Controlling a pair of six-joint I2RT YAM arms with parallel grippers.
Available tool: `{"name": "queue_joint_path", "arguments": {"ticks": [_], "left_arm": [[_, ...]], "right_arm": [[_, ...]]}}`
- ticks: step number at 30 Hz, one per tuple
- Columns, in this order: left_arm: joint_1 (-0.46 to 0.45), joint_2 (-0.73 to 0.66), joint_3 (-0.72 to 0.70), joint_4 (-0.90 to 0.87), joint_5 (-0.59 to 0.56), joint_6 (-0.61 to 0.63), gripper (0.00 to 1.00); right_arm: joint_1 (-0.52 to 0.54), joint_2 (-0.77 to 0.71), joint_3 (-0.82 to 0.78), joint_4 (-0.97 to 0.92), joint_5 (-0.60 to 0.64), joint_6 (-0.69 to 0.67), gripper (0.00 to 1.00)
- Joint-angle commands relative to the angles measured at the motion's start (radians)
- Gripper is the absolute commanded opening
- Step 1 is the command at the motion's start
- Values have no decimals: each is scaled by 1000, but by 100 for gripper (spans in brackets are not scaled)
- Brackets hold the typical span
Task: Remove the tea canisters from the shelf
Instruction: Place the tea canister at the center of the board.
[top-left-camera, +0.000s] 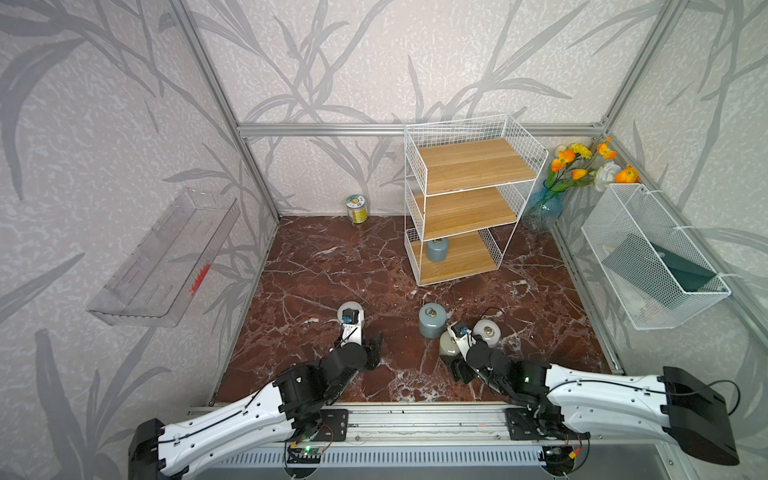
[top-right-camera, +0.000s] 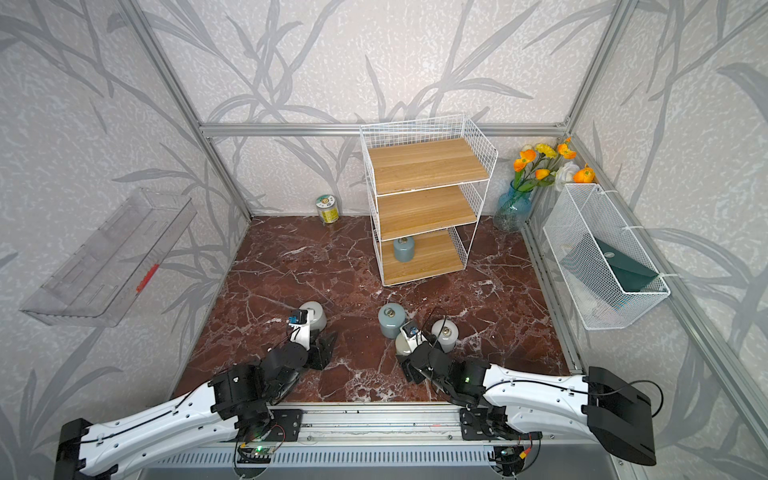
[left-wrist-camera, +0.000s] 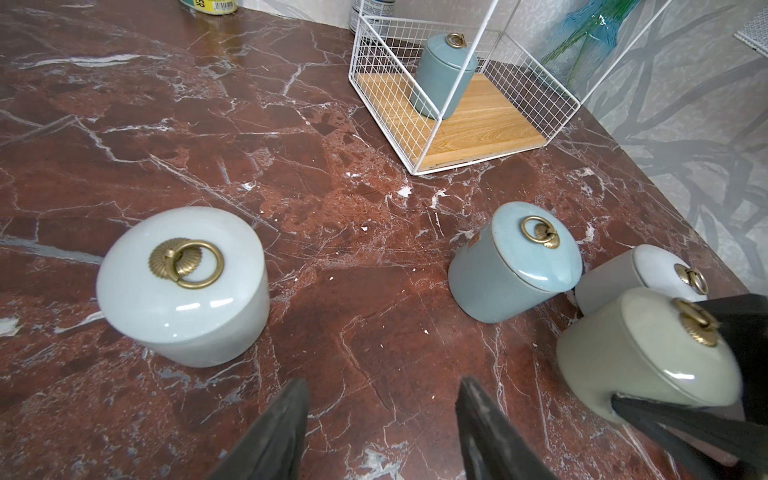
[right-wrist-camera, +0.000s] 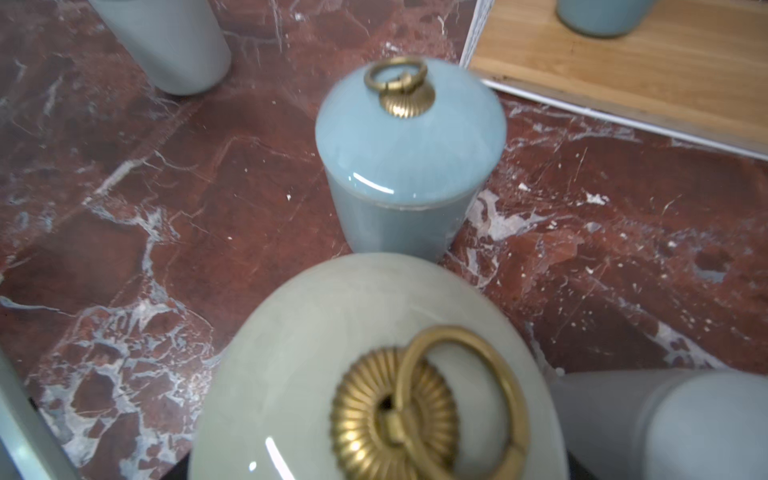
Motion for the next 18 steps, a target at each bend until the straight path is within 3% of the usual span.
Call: {"name": "queue_joint_path", "arguments": {"ticks": [1, 6, 12, 18], "left_arm": [[5, -14, -16, -16, -24, -10, 59], [5, -24, -19, -20, -33, -8, 59], [6, -26, -31, -13, -34, -15, 59], [6, -34, -37, -19, -31, -23, 59]], "right_arm": [[7, 34, 12, 180, 7, 38, 74], [9, 58, -5, 202, 15, 51, 75], [10, 84, -38, 183, 33, 100, 84], [13, 54, -63, 170, 47, 116, 84]]}}
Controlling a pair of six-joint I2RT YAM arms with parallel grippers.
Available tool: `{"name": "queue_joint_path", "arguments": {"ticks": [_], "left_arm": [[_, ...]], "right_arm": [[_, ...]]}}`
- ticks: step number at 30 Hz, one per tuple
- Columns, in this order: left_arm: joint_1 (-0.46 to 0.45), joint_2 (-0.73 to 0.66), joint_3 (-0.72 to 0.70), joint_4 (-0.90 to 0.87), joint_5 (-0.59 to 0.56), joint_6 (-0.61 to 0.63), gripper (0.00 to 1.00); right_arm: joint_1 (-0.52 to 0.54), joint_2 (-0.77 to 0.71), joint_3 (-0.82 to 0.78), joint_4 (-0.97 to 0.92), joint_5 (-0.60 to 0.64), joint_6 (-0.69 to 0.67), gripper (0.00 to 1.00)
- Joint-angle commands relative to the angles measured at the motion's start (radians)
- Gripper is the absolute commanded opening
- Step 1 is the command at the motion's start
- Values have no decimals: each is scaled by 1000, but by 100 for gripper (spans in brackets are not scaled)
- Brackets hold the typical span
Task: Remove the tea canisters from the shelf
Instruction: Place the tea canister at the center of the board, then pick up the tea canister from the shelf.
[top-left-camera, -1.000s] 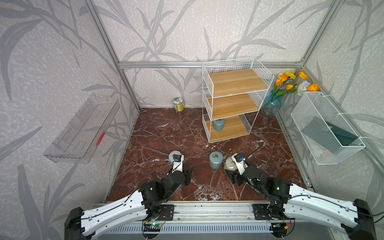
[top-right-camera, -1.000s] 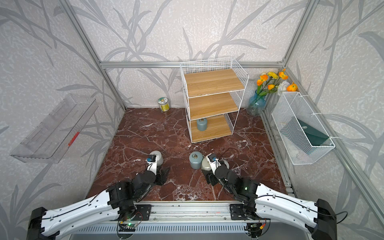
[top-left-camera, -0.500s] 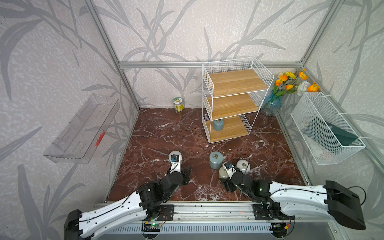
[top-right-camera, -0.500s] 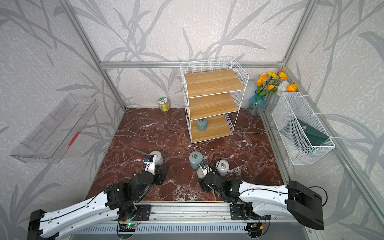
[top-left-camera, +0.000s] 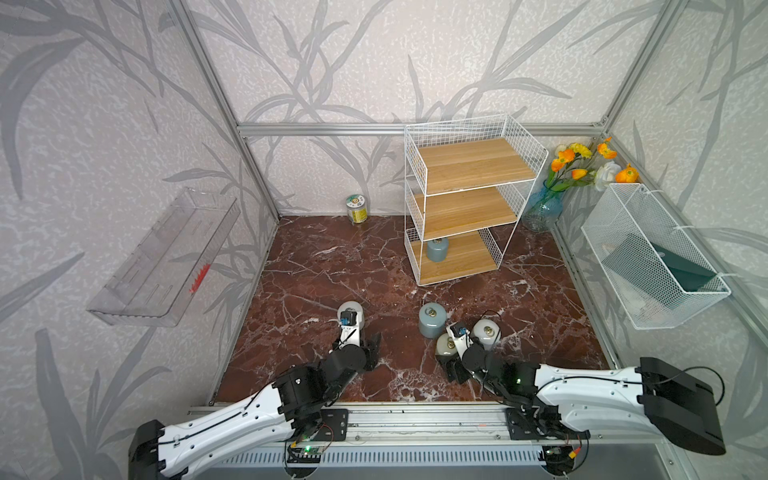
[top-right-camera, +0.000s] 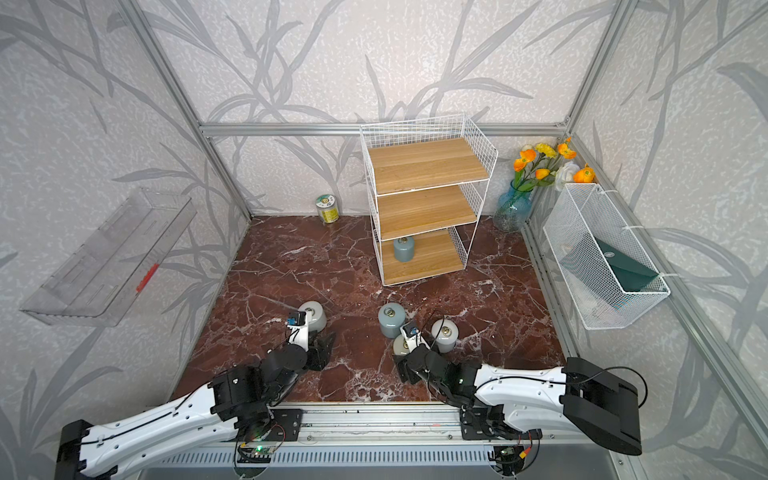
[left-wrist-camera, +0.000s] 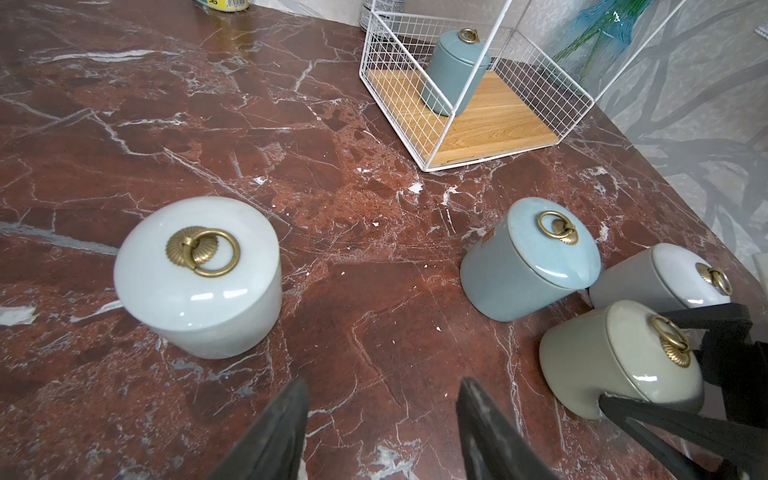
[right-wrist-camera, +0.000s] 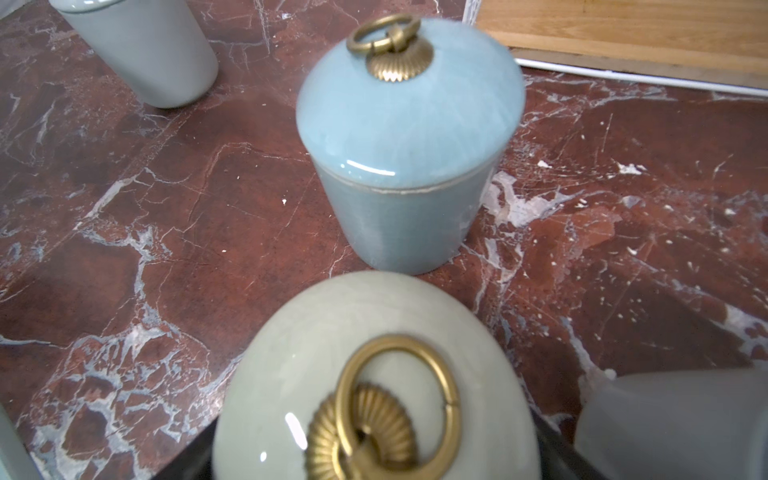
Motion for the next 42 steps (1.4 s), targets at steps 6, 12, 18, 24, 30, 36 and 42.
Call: {"name": "queue_joint_path", "arguments": {"ticks": [6, 12, 18, 24, 30, 36, 42], "left_arm": [[7, -20, -13, -11, -20, -18, 59], [8, -19, -18, -5, -23, -23, 59], [7, -20, -13, -11, -21, -19, 59], [8, -19, -5, -22, -31, -14, 59], [7, -22, -11, -24, -30, -27, 60], [8, -17, -13, -22, -36, -23, 61], [13, -5, -8, -25, -37, -26, 61]], "right_arm": [[9, -159, 49, -100, 25, -26, 95], [9, -283, 140, -276, 53, -59, 98], [-7, -390, 153, -205, 235, -183, 98], [-241, -279, 212, -195, 127, -210, 98], [-436, -103, 198, -1, 9, -242, 98], [-553, 191, 300, 136, -109, -287, 98], [-595, 450, 489, 155, -148, -332, 98]]}}
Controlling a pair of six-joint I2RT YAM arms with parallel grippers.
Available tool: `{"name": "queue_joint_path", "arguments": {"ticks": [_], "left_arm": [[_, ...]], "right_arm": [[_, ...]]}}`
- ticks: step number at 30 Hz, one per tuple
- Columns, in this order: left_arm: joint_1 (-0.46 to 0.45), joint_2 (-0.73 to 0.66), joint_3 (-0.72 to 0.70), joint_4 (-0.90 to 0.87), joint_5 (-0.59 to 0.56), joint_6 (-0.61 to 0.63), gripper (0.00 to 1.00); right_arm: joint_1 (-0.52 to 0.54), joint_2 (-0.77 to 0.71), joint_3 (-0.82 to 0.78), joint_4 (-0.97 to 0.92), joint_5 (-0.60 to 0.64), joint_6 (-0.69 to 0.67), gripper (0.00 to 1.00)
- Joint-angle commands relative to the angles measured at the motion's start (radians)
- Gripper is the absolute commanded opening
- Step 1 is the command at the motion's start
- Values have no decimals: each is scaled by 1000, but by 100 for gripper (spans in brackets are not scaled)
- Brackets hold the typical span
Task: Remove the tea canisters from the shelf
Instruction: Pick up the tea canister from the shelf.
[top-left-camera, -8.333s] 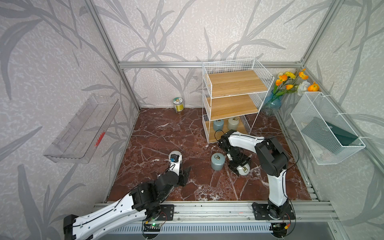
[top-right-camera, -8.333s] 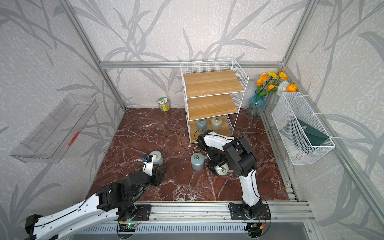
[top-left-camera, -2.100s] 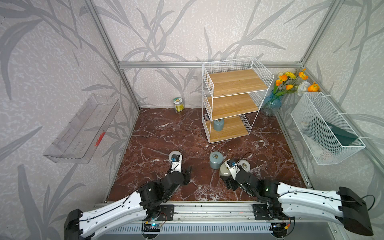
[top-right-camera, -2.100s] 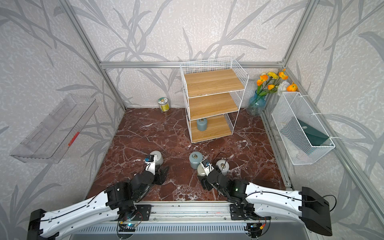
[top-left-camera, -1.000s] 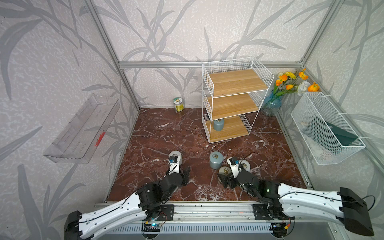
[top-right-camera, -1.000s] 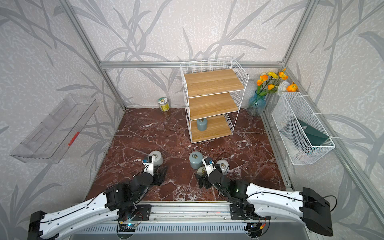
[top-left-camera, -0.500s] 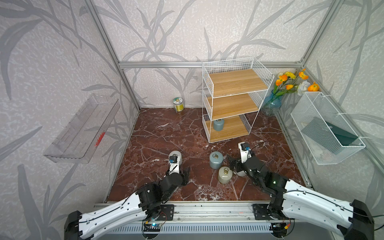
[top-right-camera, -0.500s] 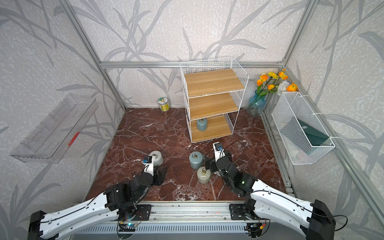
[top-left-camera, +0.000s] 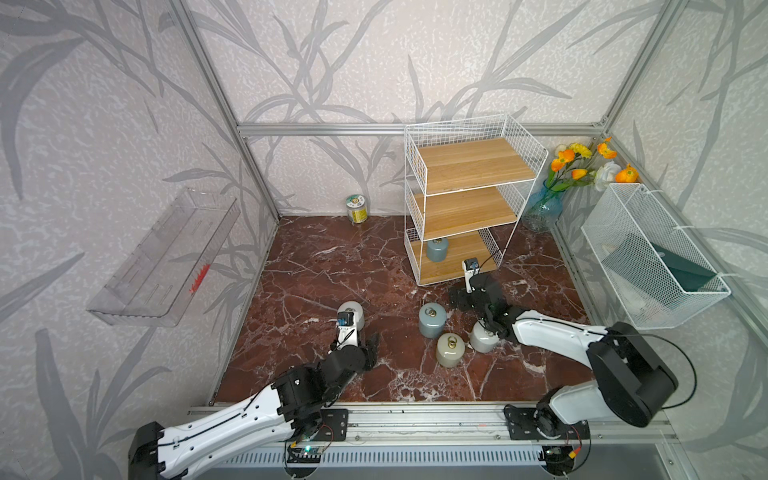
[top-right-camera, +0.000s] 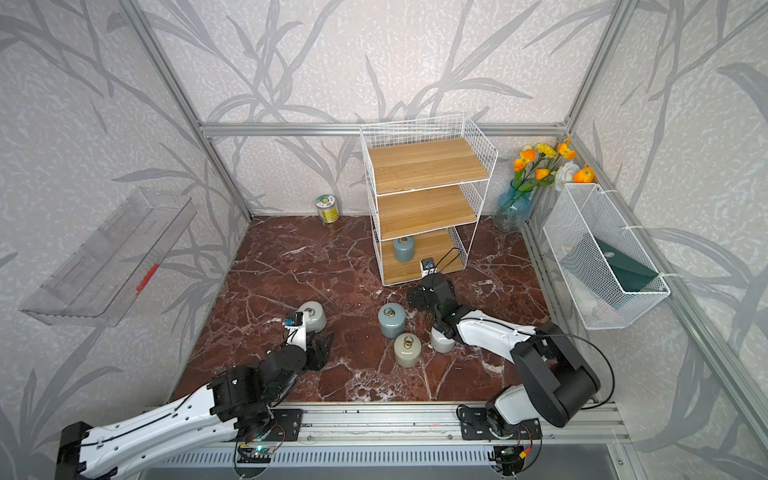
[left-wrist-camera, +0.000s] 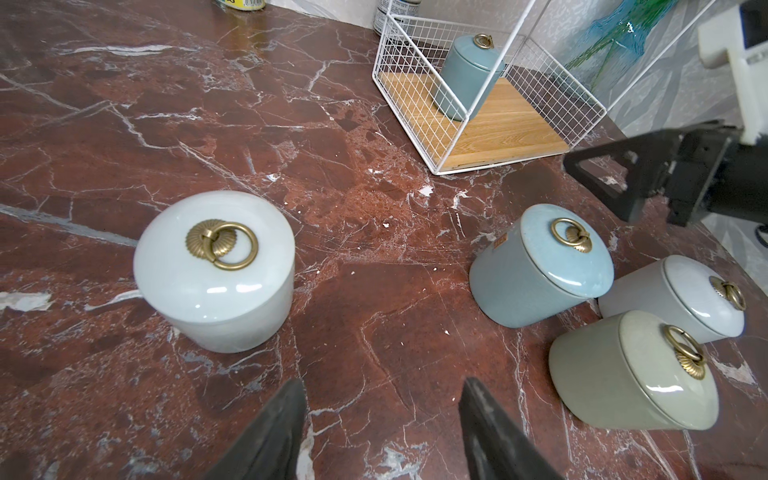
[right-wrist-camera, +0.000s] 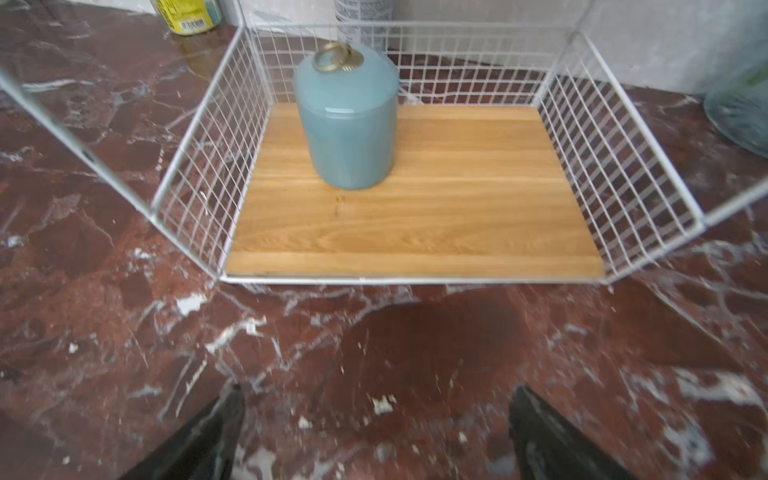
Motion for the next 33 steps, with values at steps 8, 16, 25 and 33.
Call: {"name": "queue_joint_path", "arguments": {"ticks": [8, 16, 25, 33], "left_arm": [[9, 10, -4, -7, -17, -9, 61], [12, -9, -11, -23, -21, -11, 61], [15, -15, -19, -26, -20, -20, 61], [17, -18, -18, -36, -22, -17, 61]], "right_arm": [[-94, 315, 283, 53, -121, -6, 100], [-113, 455, 406, 132, -146, -27, 100], [-114, 542, 503, 168, -178, -29, 100], [-116, 632, 648, 106, -184, -52, 99]]}}
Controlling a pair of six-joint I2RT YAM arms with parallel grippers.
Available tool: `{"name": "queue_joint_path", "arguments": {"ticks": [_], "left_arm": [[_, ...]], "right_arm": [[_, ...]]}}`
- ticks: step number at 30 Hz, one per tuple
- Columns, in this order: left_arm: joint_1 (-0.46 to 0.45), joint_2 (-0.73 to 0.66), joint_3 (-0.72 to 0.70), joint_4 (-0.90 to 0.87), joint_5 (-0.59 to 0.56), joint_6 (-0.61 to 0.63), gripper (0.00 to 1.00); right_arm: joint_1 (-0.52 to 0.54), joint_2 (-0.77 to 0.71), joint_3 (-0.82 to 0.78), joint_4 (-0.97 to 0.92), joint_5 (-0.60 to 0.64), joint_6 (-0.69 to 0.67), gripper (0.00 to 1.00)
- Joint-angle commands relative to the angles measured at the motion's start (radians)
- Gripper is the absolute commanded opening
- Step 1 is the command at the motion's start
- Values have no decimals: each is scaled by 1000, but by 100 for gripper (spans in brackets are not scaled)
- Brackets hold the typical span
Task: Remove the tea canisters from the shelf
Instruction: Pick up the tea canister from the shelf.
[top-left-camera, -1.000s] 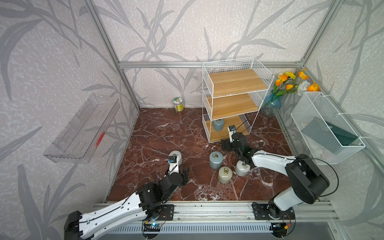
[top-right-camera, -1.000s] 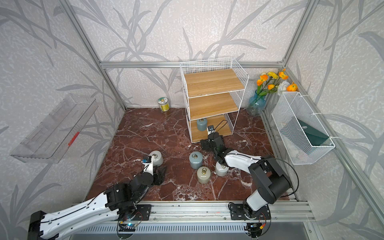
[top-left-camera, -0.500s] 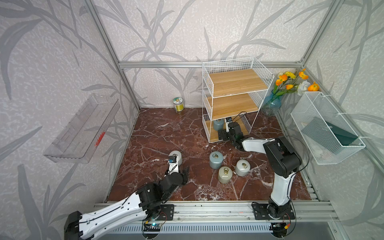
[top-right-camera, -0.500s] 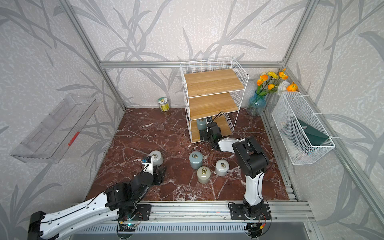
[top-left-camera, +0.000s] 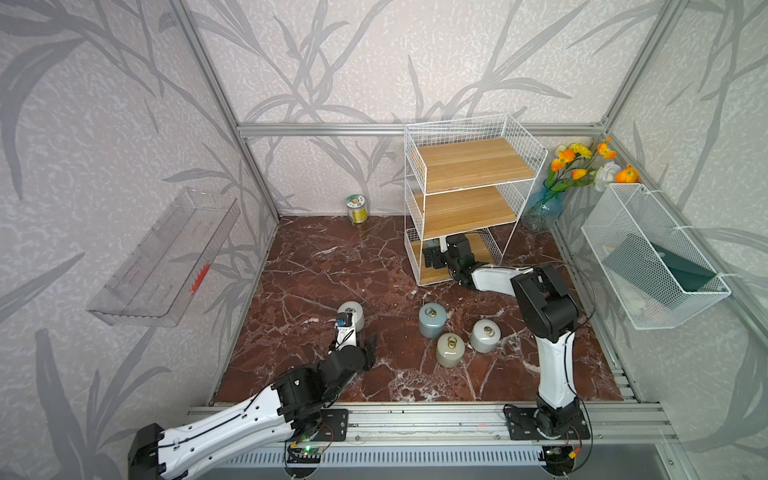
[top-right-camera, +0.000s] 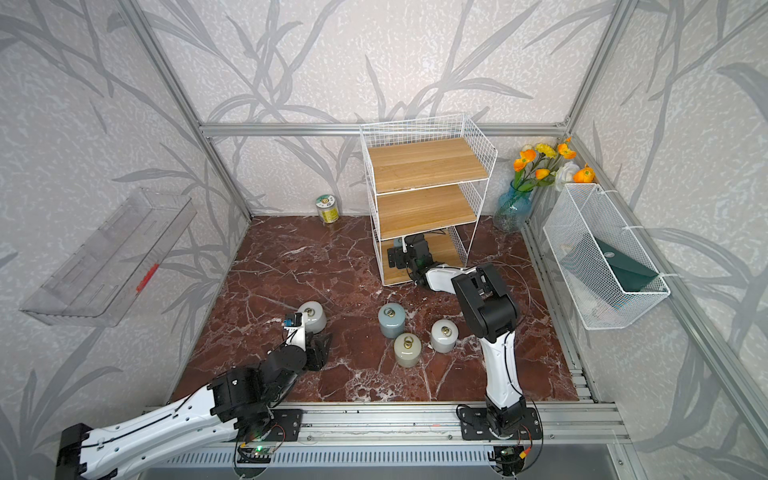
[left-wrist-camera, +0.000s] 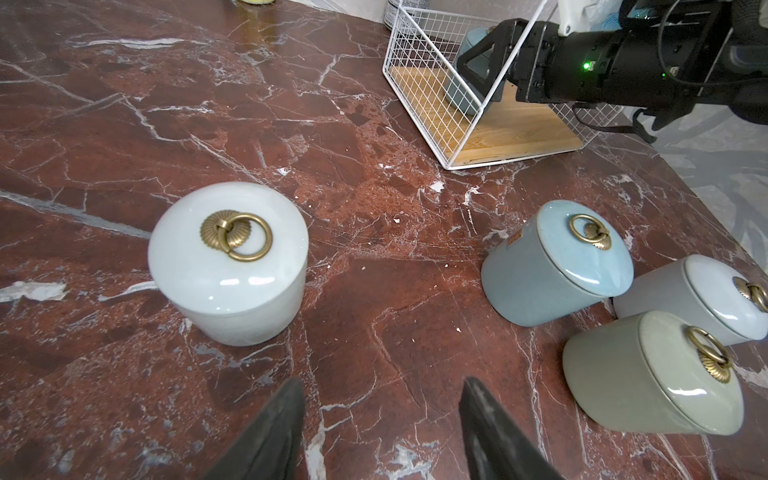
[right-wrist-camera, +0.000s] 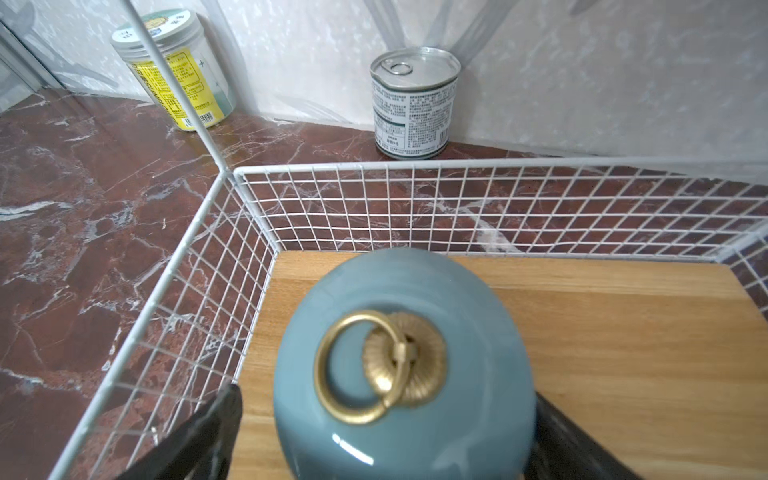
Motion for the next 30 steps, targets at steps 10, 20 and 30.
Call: {"name": "queue_joint_path", "arguments": {"ticks": [10, 20, 30], "left_arm": [[6, -41, -31, -29, -21, -23, 61], [7, -56, -42, -33, -13, -34, 61], [8, -56, -42, -16, 2, -31, 61]], "right_arm": [[2, 19, 38, 17, 70, -6, 79], [5, -117, -208, 214, 88, 15, 72], [70, -502, -500, 231, 93, -55, 71]]}}
